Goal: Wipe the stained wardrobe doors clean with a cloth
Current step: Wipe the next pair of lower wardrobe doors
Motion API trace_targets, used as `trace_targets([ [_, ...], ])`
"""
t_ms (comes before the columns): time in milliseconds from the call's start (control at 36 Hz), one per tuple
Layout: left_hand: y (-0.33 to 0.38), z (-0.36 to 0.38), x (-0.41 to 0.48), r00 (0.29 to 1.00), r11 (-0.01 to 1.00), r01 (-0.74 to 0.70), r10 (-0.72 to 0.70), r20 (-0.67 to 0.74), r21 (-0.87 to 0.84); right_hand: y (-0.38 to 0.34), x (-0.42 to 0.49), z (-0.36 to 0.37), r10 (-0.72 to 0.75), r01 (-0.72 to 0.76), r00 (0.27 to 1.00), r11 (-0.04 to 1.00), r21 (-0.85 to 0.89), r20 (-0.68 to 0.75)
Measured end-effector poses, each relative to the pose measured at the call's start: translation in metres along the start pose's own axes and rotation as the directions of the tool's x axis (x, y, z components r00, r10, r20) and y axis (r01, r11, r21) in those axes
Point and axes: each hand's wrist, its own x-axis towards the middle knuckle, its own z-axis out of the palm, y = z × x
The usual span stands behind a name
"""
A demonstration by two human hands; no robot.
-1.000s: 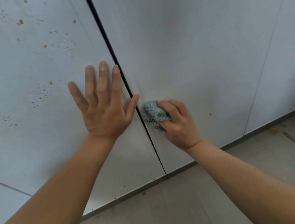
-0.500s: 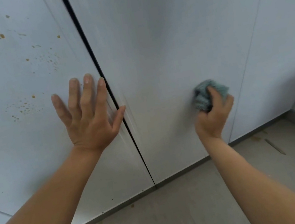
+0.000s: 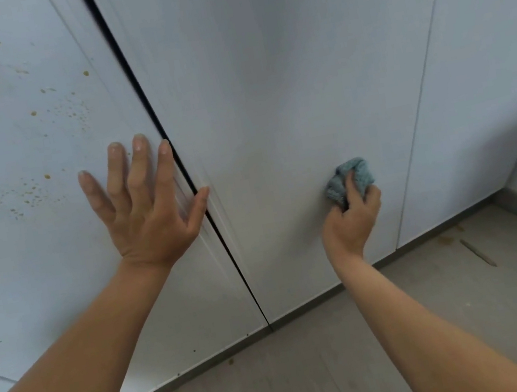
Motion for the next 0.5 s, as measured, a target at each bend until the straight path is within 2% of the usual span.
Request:
trace_targets([
  [83, 0.001, -0.001, 0.001, 1.000, 1.000, 0.003, -0.003, 0.003, 0.006, 0.000, 0.007, -0.012, -0.034, 0.034, 0.999, 0.999, 0.003, 0.036],
  [194, 0.002, -0.001, 0.001, 1.000, 1.000, 0.002, -0.002, 0.004, 0.008, 0.002, 0.054, -0.026, 0.177, -0.168, 0.970, 0.983, 0.068, -0.164],
  [222, 0.001, 0.000, 0.001, 1.000, 1.000, 0.000, 0.000, 0.003, 0.010, -0.002, 0.059, -0.025, 0.202, -0.191, 0.963, 0.979, 0.073, -0.179],
  [278, 0.002, 0.001, 0.000, 1.000, 1.000, -0.004, 0.004, -0.002, 0.007, -0.007, 0.051, -0.017, 0.209, -0.200, 0.970, 0.977, 0.078, -0.124],
  [333, 0.001, 0.001, 0.000, 1.000, 1.000, -0.002, 0.002, -0.004, 0.001, -0.013, 0.030, -0.004, 0.158, -0.154, 0.979, 0.987, 0.037, -0.131],
  [389, 0.001, 0.001, 0.001, 1.000, 1.000, 0.004, -0.004, -0.012, 0.010, -0.022, -0.001, 0.009, 0.133, -0.118, 0.986, 0.982, 0.148, -0.100],
  [417, 0.001, 0.001, 0.000, 1.000, 1.000, 0.004, -0.003, -0.012, 0.013, -0.024, -0.023, 0.014, 0.084, -0.077, 0.995, 0.986, 0.145, -0.048],
  [472, 0.002, 0.000, 0.001, 1.000, 1.000, 0.000, 0.000, -0.010, 0.017, -0.037, -0.069, 0.017, -0.144, 0.151, 0.978, 0.988, -0.041, 0.154],
  [500, 0.003, 0.000, 0.001, 1.000, 1.000, -0.001, 0.001, -0.009, 0.021, -0.037, -0.087, 0.018, -0.240, 0.247, 0.949, 0.969, -0.010, 0.206],
])
